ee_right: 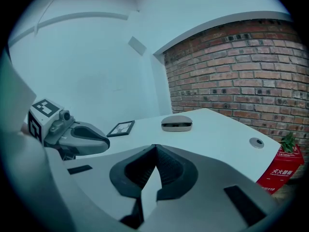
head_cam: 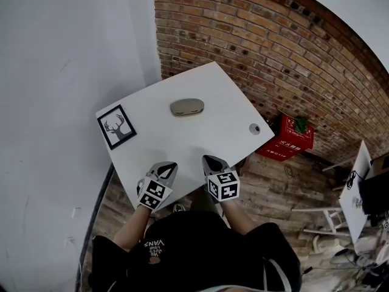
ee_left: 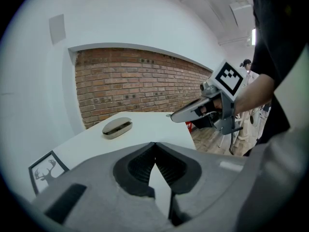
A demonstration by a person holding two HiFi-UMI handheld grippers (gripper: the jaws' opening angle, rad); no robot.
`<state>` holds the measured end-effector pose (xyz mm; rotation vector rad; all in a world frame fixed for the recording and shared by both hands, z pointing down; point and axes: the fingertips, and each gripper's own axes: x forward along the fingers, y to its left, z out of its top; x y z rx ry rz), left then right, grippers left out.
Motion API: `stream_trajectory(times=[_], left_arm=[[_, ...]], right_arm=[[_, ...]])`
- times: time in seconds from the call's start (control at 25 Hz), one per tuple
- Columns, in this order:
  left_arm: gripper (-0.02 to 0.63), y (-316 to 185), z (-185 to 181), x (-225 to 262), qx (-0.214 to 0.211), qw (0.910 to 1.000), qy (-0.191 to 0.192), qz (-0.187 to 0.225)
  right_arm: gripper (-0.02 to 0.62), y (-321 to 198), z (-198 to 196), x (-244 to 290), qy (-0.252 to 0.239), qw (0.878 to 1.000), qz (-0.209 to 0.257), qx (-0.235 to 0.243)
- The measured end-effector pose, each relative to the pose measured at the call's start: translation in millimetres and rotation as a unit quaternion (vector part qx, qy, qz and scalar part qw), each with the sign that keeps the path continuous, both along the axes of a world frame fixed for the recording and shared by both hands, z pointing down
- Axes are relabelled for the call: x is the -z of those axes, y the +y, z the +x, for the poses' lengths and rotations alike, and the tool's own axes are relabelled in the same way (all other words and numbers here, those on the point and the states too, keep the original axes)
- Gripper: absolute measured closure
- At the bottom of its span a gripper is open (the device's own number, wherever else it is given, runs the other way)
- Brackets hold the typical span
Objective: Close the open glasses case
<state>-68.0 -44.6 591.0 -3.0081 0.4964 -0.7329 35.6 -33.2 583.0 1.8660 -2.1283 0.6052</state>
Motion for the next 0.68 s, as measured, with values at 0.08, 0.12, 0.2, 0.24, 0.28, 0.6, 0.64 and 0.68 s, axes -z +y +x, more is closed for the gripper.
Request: stream_trajectory(times=[0.08,0.12,0.2,0.24,0.28,0.6,0.64,0.68], left_arm=[[0.595,0.9,-0.4,-0.6,-0.001,1.0,0.0,0.0],[0.595,1.2,-0.7,-0.7,-0.001,1.0,0.0,-0.001],[0.595,1.8,-0.9,-0.3,-0.002,1.0,0.001,0.0],[0.595,2.0,-0.7,0.0,-0.002,1.0,0.001,0.0],[0.595,2.4,-0.5,0.0,-0.003,1.0,0.0,0.001],[0.595,4.5,-1.4,-0.8,-0.008,1.0,0.001,0.002],[0.595,4.8,-1.5,-0.4,-0.008,1.0,0.001,0.002],[0.595,5.1,-1.5,0.0,-0.009,1.0,0.001,0.002]], right_arm=[[0.597,0.3,0.2,-0.3,0.001,1.0,0.0,-0.001],[0.597,0.5,0.2,-0.1,0.002,1.0,0.0,-0.001],[0.597,0.9,0.4,0.6,0.004,1.0,0.0,-0.001],[0.597,1.0,0.8,1.1,0.005,1.0,0.0,-0.001],[0.597,1.0,1.0,1.6,0.005,1.0,0.0,-0.001],[0.597,2.3,-0.1,3.3,0.01,1.0,0.001,-0.002],[0.597,2.8,0.0,3.4,0.01,1.0,0.001,-0.003],[0.597,3.2,0.2,3.5,0.01,1.0,0.0,-0.003]])
